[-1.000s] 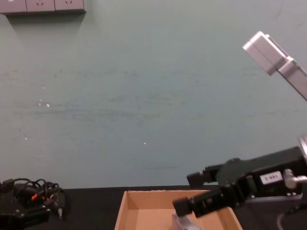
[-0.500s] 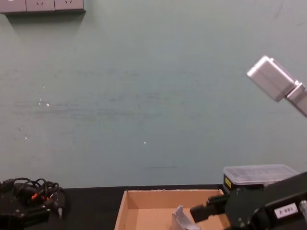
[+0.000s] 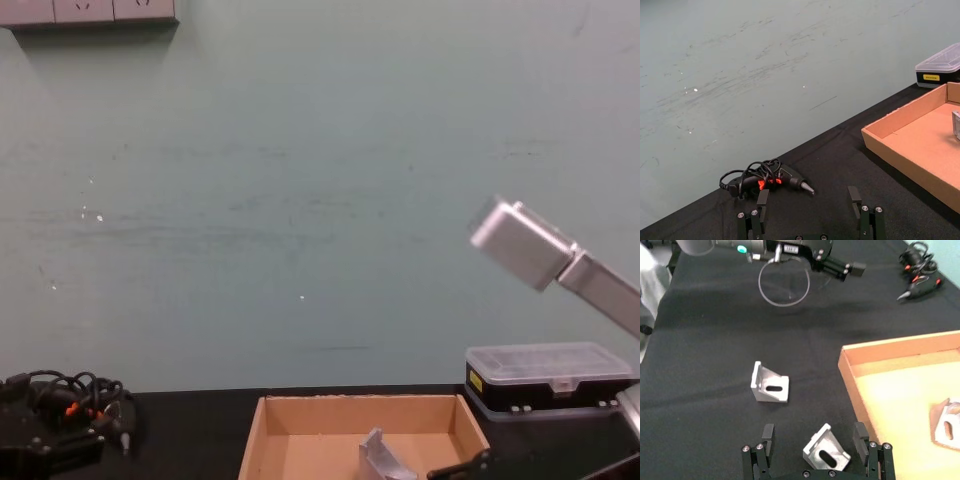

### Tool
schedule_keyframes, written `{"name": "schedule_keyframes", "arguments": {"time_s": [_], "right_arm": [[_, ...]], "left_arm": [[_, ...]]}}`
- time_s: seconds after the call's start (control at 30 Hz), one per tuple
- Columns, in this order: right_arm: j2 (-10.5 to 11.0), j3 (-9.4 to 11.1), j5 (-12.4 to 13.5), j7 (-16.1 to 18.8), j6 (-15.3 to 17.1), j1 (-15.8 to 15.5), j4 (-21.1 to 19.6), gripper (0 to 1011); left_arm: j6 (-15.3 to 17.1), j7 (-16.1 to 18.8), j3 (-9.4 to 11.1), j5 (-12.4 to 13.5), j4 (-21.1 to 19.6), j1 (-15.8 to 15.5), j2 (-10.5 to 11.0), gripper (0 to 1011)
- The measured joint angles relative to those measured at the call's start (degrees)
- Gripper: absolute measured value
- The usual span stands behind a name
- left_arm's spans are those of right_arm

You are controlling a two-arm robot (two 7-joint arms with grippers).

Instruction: Use one hand to pick up the angle iron from the table and place it into the box.

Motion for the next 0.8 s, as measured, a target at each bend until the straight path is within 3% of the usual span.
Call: {"name": "schedule_keyframes", "arguments": {"time_s": [0.3, 0.8], "right_arm": [[-1.44, -2.72, -1.20, 1.27, -0.58, 2.27, 4.08, 1000], [-3.35, -4.49, -1.82, 2.06, -1.34, 3.90, 7.58, 1000]], "left_arm": [[0.00, 0.00, 0.00, 0.00, 0.00, 0.00, 0.00, 1000], [0.00, 0.00, 0.00, 0.00, 0.00, 0.00, 0.00, 1000]]}}
